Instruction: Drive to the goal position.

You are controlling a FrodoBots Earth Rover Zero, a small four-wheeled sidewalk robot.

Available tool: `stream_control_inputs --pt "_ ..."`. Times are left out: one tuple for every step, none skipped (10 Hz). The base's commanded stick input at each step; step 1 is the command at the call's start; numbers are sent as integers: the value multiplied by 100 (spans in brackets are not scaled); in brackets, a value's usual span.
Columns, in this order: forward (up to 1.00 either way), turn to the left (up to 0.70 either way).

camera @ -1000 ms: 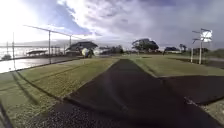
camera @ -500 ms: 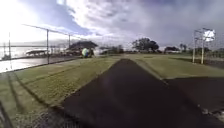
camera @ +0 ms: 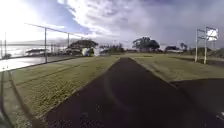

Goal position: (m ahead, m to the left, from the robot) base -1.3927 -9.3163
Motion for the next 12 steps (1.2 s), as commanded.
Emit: stream_control_inputs --pt "14 -27" --pt "11 -23" --pt "0 -68" --pt "0 -70" --pt "0 -70" --pt "0 -70" --pt "0 -70" --pt "0 -70" --pt "0 -70" --pt "23 -53" --pt "29 -57" --pt "30 -59"
